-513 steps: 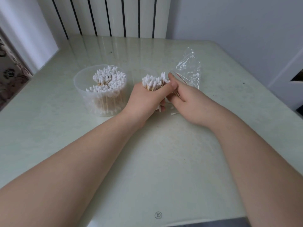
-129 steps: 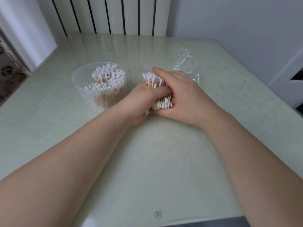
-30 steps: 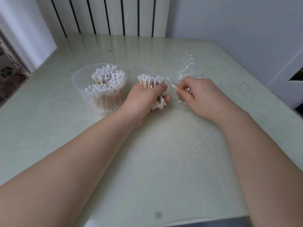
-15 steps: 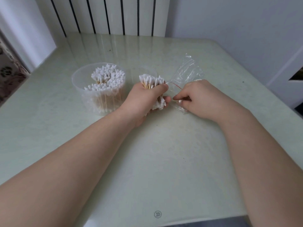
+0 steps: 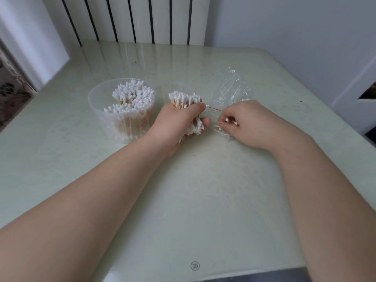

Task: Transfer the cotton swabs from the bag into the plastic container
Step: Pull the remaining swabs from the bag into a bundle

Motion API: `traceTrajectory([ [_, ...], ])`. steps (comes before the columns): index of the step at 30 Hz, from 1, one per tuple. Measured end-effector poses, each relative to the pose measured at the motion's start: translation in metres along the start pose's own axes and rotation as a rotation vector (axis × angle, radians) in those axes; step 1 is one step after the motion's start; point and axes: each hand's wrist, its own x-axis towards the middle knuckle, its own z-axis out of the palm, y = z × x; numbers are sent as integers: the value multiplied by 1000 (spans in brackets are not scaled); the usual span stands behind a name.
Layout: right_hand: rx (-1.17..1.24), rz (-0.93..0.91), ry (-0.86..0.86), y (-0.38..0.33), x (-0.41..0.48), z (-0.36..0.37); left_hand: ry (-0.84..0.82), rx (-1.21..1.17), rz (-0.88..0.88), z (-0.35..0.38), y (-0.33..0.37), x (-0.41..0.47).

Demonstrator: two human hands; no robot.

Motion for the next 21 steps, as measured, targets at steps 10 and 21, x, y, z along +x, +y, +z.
traceTrajectory([
  [10,14,-8,79,-1,-1,4,6,-7,-2,0,0,0],
  [21,226,62,161,-8,-2,2,-128,199,153,1,-4,-5],
])
